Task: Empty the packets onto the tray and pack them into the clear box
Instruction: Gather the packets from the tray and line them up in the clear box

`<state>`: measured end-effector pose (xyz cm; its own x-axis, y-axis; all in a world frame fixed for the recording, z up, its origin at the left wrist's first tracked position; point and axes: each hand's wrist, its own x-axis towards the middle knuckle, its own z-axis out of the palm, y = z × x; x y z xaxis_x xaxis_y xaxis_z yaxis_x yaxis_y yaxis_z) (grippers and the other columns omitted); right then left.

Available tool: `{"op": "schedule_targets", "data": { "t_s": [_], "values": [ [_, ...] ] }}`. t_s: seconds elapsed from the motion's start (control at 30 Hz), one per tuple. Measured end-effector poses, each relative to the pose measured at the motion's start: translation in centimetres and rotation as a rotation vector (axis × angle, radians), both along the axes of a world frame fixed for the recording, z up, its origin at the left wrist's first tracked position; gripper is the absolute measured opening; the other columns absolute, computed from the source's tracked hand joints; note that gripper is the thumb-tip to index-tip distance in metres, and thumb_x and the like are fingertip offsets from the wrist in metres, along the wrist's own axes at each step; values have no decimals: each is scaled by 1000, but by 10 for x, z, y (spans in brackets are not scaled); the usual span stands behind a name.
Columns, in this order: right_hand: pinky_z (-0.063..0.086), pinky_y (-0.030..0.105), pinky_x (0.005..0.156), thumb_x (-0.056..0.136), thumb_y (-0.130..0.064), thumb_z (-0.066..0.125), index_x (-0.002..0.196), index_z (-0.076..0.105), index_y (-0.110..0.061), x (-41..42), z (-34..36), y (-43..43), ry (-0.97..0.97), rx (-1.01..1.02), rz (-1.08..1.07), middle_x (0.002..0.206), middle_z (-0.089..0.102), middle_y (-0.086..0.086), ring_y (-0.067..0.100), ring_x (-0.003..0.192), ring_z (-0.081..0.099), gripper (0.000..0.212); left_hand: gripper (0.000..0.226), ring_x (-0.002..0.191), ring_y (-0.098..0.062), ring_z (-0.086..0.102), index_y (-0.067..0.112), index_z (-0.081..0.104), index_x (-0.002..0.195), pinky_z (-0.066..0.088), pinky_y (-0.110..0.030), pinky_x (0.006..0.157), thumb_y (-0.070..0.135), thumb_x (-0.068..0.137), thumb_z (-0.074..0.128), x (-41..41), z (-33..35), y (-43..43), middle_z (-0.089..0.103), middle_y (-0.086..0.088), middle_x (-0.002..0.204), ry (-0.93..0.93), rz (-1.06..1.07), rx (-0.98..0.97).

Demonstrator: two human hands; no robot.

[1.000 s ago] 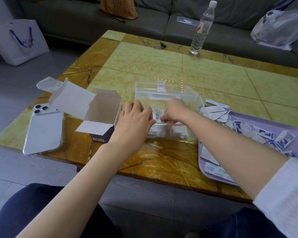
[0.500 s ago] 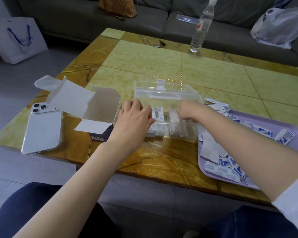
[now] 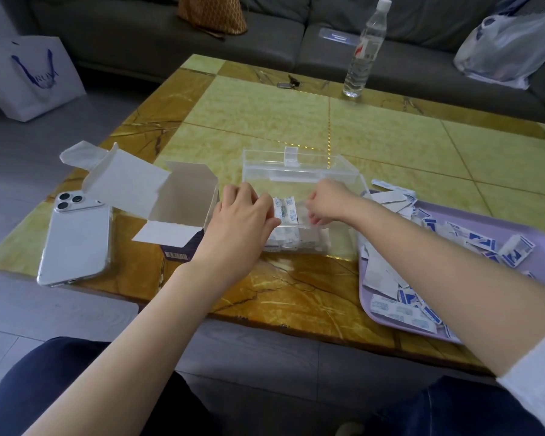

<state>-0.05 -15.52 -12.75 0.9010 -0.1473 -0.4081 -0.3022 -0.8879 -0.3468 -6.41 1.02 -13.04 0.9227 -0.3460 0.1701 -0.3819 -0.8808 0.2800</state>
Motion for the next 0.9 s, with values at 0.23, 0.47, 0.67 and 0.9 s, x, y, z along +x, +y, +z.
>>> {"op": "schedule_targets", "data": {
  "t_s": [0.23, 0.47, 0.67, 0.9],
  "values": [
    [30, 22, 43, 89, -21, 60, 57, 45, -12, 1, -2, 16, 11, -139, 67, 55, 48, 0, 11, 47, 42, 37, 25, 109, -22, 32, 14, 52, 107, 33, -29, 89, 34, 98, 40, -2, -1, 2, 43, -5, 112, -32, -22, -53],
    [28, 23, 43, 89, -18, 57, 57, 43, -13, 5, -2, 17, 44, -246, 128, 58, 45, 0, 11, 50, 41, 35, 23, 107, -22, 32, 16, 53, 105, 32, -29, 88, 35, 97, 42, 0, -2, 2, 43, -4, 109, -35, -15, -75],
    [58, 34, 69, 92, -8, 52, 71, 58, -4, 3, 3, 16, -79, -39, 61, 80, 69, 13, 26, 70, 67, 22, 24, 107, -21, 32, 16, 52, 105, 33, -29, 88, 36, 97, 41, 0, -3, 2, 43, -3, 110, -36, -13, -70],
    [52, 21, 52, 98, -11, 41, 98, 64, 3, -7, 15, 32, 165, 163, 70, 71, 69, 13, 15, 48, 64, 27, 25, 107, -22, 32, 17, 52, 109, 36, -32, 89, 36, 98, 41, 0, -3, 1, 43, -5, 112, -41, -15, -50]
  ]
}}
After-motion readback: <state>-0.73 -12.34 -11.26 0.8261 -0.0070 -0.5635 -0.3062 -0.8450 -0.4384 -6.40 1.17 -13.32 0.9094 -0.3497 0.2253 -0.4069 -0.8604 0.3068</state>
